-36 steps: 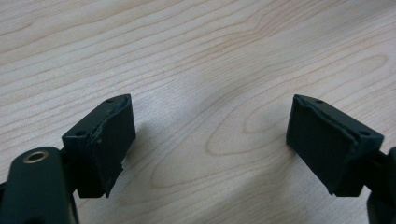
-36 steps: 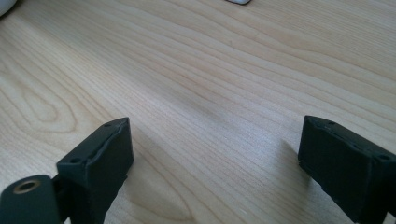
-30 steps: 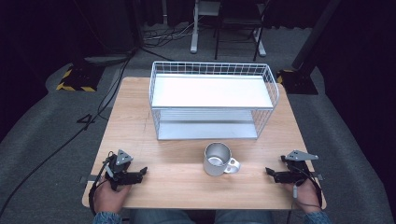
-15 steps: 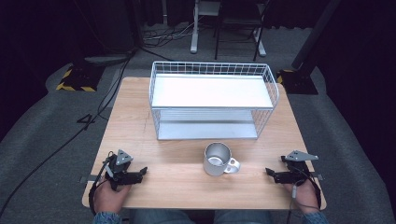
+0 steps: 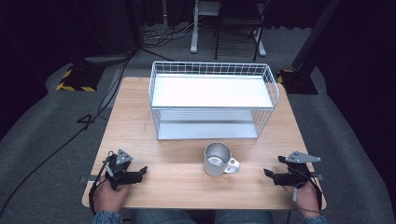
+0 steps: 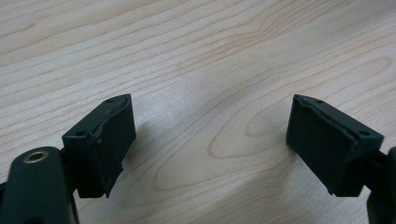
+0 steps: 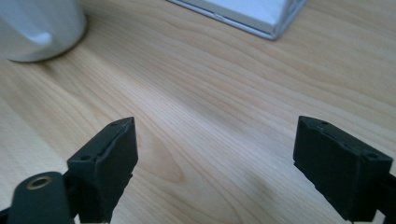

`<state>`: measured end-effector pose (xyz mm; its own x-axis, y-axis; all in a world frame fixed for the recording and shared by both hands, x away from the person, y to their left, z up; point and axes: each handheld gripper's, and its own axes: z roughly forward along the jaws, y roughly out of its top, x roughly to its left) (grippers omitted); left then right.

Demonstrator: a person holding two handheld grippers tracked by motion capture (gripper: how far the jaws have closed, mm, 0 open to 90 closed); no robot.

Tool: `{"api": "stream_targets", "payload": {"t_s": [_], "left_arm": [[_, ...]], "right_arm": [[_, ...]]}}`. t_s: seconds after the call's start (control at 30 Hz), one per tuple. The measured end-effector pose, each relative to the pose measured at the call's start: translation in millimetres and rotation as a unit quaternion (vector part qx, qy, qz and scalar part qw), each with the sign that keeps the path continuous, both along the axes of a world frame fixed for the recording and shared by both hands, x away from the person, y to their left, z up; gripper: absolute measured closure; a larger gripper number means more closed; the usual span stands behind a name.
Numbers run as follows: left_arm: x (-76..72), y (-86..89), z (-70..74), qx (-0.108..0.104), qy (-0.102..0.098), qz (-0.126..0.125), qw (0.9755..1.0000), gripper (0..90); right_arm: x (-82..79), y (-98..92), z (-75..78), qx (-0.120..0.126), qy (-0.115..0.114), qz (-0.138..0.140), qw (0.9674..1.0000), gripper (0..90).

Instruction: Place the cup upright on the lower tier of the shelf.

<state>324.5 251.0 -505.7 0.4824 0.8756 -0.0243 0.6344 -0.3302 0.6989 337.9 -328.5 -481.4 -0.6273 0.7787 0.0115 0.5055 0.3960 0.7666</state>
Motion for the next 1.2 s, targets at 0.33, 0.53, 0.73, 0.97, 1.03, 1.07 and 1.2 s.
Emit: {"api": "stream_targets", "payload": {"t_s": [0.33,0.53,0.73,0.97,1.03,1.07,1.2], "left_arm": [[0.0,0.0,0.0,0.0,0.0,0.0,1.0,16.1],[0.0,0.0,0.0,0.0,0.0,0.0,1.0,16.1],[0.0,0.0,0.0,0.0,0.0,0.0,1.0,16.1],[0.0,0.0,0.0,0.0,0.0,0.0,1.0,16.1],[0.1,0.0,0.0,0.0,0.0,0.0,1.0,16.1],[0.0,0.0,0.0,0.0,0.0,0.0,1.0,16.1],[0.0,0.0,0.0,0.0,0.0,0.0,1.0,16.1]], "right_arm": [[-9.0,22.4,24.0,0.018,-0.011,0.04,0.999,14.2],[-13.0,33.4,34.5,0.025,-0.016,0.063,0.9976,14.2],[-16.4,40.6,41.4,0.037,-0.017,0.084,0.9956,14.2],[-17.0,54.5,43.7,0.046,-0.012,0.107,0.9931,14.2],[-16.2,58.1,42.8,0.047,-0.009,0.112,0.9925,14.2],[-16.0,59.4,42.5,0.047,-0.008,0.114,0.9924,14.3],[-13.8,66.2,40.5,0.049,-0.003,0.124,0.9911,14.4]]}}
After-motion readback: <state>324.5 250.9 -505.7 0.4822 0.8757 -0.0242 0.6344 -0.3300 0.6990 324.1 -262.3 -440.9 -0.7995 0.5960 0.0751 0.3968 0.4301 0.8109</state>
